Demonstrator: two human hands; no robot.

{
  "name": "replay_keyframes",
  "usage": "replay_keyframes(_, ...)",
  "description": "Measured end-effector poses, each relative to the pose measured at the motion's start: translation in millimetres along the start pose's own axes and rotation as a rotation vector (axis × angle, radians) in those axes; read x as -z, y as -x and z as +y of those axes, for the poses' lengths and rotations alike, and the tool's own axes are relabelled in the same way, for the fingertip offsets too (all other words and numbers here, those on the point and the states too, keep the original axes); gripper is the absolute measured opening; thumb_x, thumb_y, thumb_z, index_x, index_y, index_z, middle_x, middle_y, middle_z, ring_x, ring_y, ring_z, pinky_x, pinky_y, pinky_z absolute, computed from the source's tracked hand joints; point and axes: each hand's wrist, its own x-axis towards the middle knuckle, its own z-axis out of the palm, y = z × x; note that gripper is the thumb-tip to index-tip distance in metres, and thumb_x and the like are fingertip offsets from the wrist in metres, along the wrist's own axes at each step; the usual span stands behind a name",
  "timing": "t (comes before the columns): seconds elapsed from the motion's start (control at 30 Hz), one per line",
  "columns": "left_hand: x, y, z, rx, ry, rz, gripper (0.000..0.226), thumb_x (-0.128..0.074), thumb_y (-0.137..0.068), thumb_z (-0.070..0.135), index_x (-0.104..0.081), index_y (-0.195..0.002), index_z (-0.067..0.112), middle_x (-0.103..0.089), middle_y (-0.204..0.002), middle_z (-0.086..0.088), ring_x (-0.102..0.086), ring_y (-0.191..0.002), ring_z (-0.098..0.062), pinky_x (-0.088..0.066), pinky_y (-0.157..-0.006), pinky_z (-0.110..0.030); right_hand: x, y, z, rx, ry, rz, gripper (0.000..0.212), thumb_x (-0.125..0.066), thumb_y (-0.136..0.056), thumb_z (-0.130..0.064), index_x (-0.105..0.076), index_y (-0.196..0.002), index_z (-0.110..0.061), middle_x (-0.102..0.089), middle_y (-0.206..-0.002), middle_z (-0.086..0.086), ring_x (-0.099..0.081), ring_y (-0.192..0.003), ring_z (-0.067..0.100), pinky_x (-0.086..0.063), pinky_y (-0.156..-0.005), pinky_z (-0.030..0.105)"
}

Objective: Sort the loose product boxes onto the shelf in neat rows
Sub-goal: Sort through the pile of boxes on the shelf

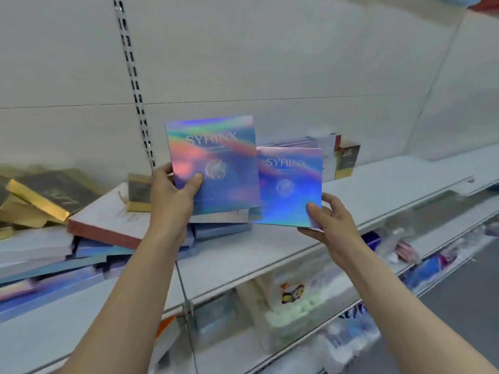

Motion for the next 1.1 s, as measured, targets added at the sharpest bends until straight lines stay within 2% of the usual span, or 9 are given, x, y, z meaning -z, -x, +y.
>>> replay_keyframes(0.2, -56, -46, -12, 0.012, -0.041, 0.098, 0.042, -0.067, -0.09, 0.014, -0.045, -0.127, 0.009, -0.056, -0.1, 0.002, -0.055, -0.079, 0.0, -0.042, -0.056, -0.003, 15, -100, 22, -0.054, 0.045, -0.059, 0.028, -0.062, -0.096, -0.015, -0.049, -0.121, -0.02, -0.072, -0.105, 0.007, -0.071, -0.095, 0.021, -0.06, -0.083, 0.045)
replay_keyframes(0.33, -72, -56, -19, 0.027, -0.095, 0.144, 0.043, -0.066, -0.091, 0.015, -0.045, -0.128, 0.01, -0.057, -0.1, 0.004, -0.056, -0.082, 0.0, -0.044, -0.059, -0.008, 5, -139, 43, -0.071, 0.053, -0.128, 0.031, -0.06, -0.097, -0.013, -0.048, -0.124, -0.022, -0.06, -0.09, 0.002, -0.066, -0.085, 0.017, -0.059, -0.082, 0.042)
replay_keyframes(0.43, -80, -60, -22, 0.048, -0.119, 0.195, 0.044, -0.067, -0.09, 0.016, -0.044, -0.128, 0.012, -0.059, -0.108, 0.001, -0.057, -0.086, -0.001, -0.044, -0.061, -0.012, -4, -164, 53, -0.063, 0.093, -0.147, 0.024, -0.064, -0.095, -0.015, -0.054, -0.108, -0.032, -0.065, -0.088, -0.004, -0.068, -0.082, 0.012, -0.059, -0.073, 0.035)
replay_keyframes(0.53, -88, -56, -26, 0.05, -0.142, 0.267, 0.044, -0.068, -0.09, 0.016, -0.045, -0.127, 0.013, -0.06, -0.11, 0.0, -0.058, -0.088, -0.002, -0.045, -0.065, -0.015, -8, -189, 67, 0.023, 0.341, -0.095, 0.017, -0.075, -0.085, -0.028, -0.062, -0.094, -0.035, -0.071, -0.092, -0.007, -0.069, -0.086, 0.017, -0.06, -0.078, 0.047)
replay_keyframes(0.63, -99, -49, -29, 0.062, -0.153, 0.32, 0.041, -0.069, -0.089, 0.016, -0.045, -0.123, 0.017, -0.06, -0.11, 0.0, -0.06, -0.091, -0.004, -0.046, -0.067, -0.019, -12, -200, 68, 0.131, 0.637, -0.042, 0.021, -0.077, -0.08, -0.042, -0.063, -0.085, -0.027, -0.07, -0.084, -0.01, -0.066, -0.077, 0.015, -0.052, -0.072, 0.031)
replay_keyframes(0.73, -120, -42, -33, 0.065, -0.137, 0.321, 0.038, -0.068, -0.089, 0.014, -0.045, -0.12, 0.019, -0.062, -0.108, 0.002, -0.061, -0.09, -0.004, -0.048, -0.068, -0.019, -6, -209, 56, 0.216, 0.903, 0.002, 0.037, -0.077, -0.075, -0.051, -0.057, -0.073, -0.019, -0.063, -0.084, -0.004, -0.061, -0.073, 0.02, -0.044, -0.063, 0.031)
replay_keyframes(0.83, -151, -34, -35, 0.068, -0.11, 0.287, 0.039, -0.067, -0.089, 0.013, -0.046, -0.121, 0.019, -0.064, -0.107, 0.005, -0.064, -0.089, -0.003, -0.052, -0.069, -0.018, 7, -220, 32, 0.28, 0.626, -0.098, 0.033, -0.076, -0.079, -0.047, -0.059, -0.075, -0.019, -0.065, -0.083, -0.002, -0.062, -0.075, 0.016, -0.046, -0.065, 0.03)
replay_keyframes(0.93, -186, -30, -39, 0.063, -0.136, 0.244, 0.04, -0.069, -0.088, 0.015, -0.047, -0.122, 0.019, -0.065, -0.108, 0.002, -0.065, -0.095, -0.009, -0.054, -0.075, -0.022, 14, -219, -12, 0.141, 0.068, -0.382, 0.027, -0.069, -0.089, -0.039, -0.066, -0.106, -0.019, -0.073, -0.103, -0.003, -0.069, -0.096, 0.013, -0.056, -0.081, 0.03)
replay_keyframes(1.1, -241, -32, -50, -0.011, -0.215, 0.131, 0.04, -0.071, -0.085, 0.016, -0.052, -0.12, 0.018, -0.066, -0.112, 0.003, -0.064, -0.101, -0.009, -0.053, -0.088, -0.028, 42, -243, -35, 0.076, -0.206, -0.45, 0.023, -0.066, -0.09, -0.005, -0.063, -0.113, -0.004, -0.074, -0.099, 0.006, -0.072, -0.087, 0.017, -0.056, -0.069, 0.028)
